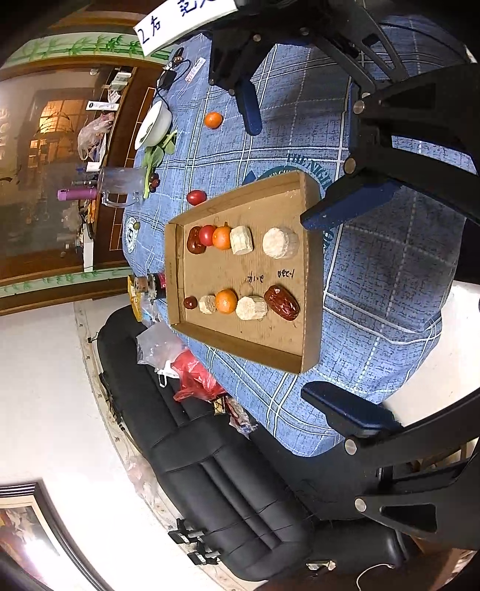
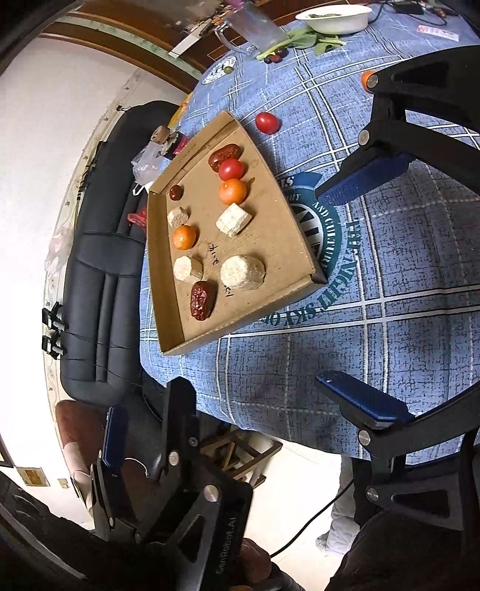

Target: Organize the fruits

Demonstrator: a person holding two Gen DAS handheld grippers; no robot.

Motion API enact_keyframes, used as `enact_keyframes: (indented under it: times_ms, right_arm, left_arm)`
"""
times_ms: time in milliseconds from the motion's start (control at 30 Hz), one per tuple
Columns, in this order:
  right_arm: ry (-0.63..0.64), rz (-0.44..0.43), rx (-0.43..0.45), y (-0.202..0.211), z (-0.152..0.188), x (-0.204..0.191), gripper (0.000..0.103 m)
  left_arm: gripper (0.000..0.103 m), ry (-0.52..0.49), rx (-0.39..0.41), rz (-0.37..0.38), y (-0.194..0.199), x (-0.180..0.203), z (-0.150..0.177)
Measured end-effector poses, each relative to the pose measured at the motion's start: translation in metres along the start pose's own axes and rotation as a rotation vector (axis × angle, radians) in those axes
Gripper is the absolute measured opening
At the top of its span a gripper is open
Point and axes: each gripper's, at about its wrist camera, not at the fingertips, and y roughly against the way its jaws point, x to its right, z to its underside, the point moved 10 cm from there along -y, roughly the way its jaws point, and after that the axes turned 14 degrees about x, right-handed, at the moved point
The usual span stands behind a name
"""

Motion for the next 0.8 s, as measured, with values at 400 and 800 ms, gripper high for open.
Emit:
enact_keyframes:
  times_ms: [400, 800]
  right_arm:
    - [0.028, 0.013, 0.009, -0.004, -0.007, 0.000, 0.092]
    - [0.023, 0.018, 0.019, -0.008, -0.013, 0.005, 0.092]
  left_arm:
    - [0.084, -0.004, -0.009, -0.003, 0.002, 0.002, 0.004]
    - [0.084, 0.030, 0.002, 0.005, 0.002, -0.007, 0.002]
